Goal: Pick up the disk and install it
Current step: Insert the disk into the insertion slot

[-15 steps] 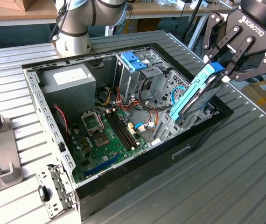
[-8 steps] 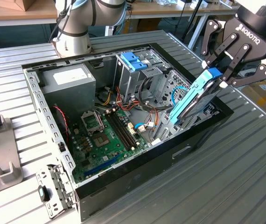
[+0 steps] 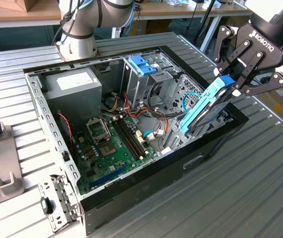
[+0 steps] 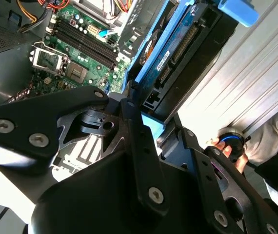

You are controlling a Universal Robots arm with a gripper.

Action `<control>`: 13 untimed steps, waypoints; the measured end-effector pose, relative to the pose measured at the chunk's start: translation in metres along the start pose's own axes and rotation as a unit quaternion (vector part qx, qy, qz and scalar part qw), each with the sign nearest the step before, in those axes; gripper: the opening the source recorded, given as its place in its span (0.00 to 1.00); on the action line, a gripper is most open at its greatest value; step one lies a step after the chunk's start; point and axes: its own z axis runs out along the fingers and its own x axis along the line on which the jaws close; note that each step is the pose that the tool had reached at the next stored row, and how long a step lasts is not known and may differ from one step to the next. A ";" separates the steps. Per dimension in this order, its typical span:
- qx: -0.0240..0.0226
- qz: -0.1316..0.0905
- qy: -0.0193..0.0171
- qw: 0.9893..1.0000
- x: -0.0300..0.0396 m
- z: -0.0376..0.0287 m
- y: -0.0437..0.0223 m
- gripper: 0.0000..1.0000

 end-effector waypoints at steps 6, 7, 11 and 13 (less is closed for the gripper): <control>0.000 -0.005 0.000 1.000 -0.0014 -0.0001 -0.0010 0.37; 0.000 -0.005 0.000 1.000 -0.0015 -0.0011 -0.0010 0.37; 0.001 -0.005 0.000 1.000 -0.0017 -0.0074 -0.0005 0.37; -0.001 -0.005 0.000 1.000 -0.0009 -0.0067 -0.0011 0.37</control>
